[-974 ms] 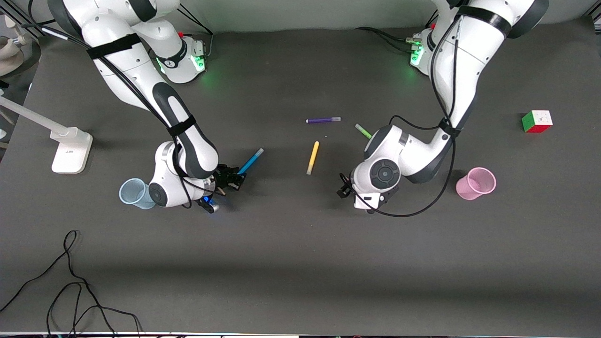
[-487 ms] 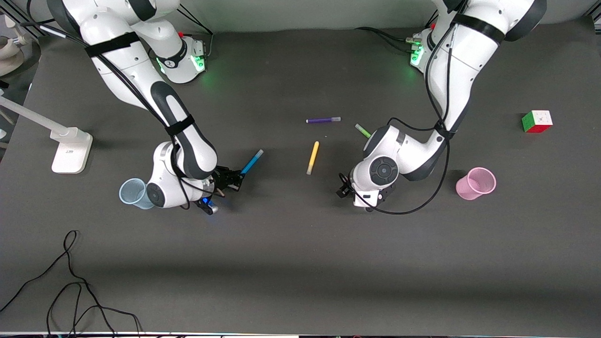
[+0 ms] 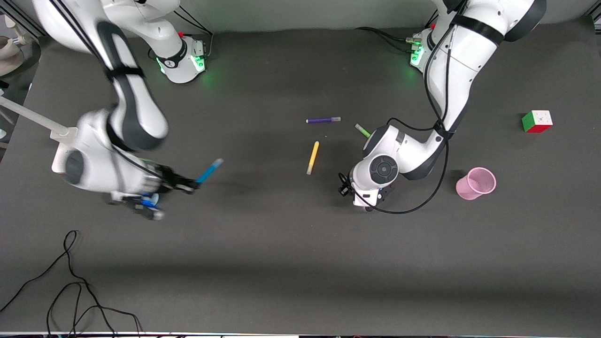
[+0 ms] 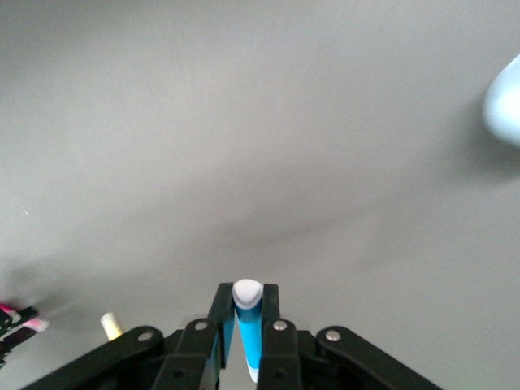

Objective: Place pink and blue markers in matching cups
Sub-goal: 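Carry the blue marker over the blue cup while the left gripper carries pink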

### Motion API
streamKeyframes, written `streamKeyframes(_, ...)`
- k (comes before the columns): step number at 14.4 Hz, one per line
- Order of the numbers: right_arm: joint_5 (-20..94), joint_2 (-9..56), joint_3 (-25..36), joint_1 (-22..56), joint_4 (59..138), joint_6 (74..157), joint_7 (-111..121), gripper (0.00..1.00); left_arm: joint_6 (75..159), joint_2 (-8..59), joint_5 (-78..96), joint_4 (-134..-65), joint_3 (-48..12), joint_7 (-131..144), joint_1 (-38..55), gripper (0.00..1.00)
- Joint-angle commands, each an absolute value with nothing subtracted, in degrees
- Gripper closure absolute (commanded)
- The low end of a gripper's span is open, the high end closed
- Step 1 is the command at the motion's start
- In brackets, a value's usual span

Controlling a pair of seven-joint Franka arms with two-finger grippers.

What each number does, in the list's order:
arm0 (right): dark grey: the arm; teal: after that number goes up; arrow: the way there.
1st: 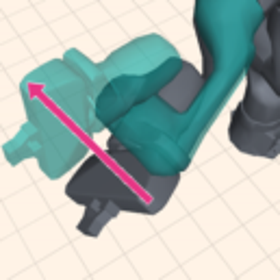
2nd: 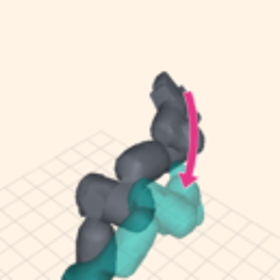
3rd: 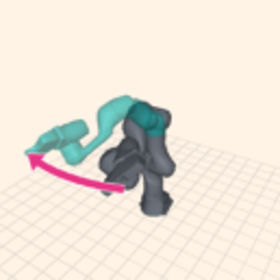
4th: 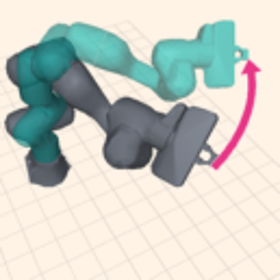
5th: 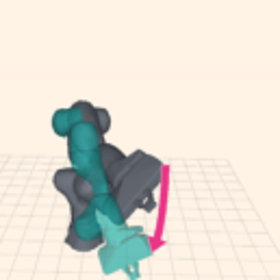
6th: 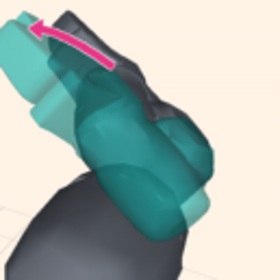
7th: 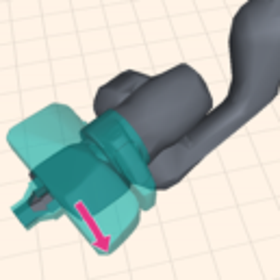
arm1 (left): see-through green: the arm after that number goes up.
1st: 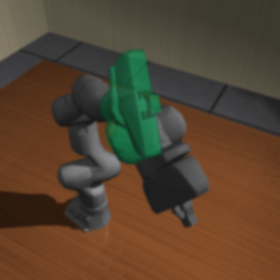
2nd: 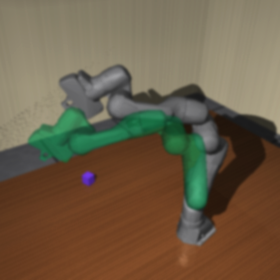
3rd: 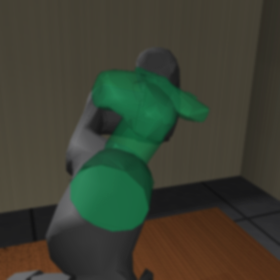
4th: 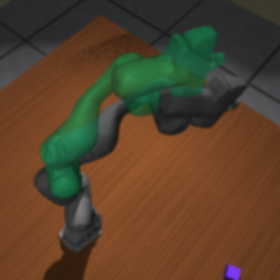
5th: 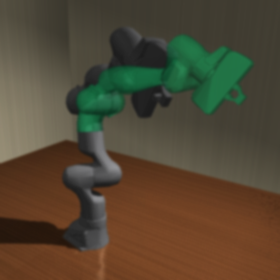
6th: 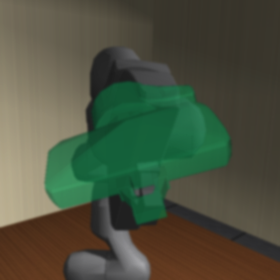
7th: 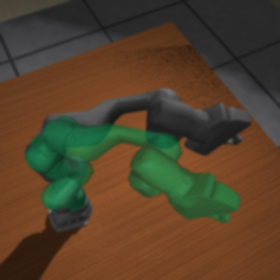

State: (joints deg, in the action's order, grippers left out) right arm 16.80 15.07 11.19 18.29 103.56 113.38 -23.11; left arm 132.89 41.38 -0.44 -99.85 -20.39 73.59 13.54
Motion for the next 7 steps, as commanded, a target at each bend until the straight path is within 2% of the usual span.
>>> streamKeyframes(1, 8.9, 11.0, 15.4, 18.4, 105.4, 115.7, -13.3, 1.0, 131.8, 39.9, -0.3, -100.7, -19.8, 74.4, 13.5, 1.0)
streamKeyframes(4, 4.0, 9.0, 17.3, 15.7, 105.9, 119.6, -2.8, 1.0, 127.9, 37.8, -0.3, -99.4, -19.5, 73.6, 11.6, 1.0)
streamKeyframes(7, 4.0, 8.5, 17.4, 12.4, 108.9, 126.4, 6.3, 1.0, 118.3, 34.9, -0.5, -94.5, -19.7, 72.8, 7.6, 1.0)
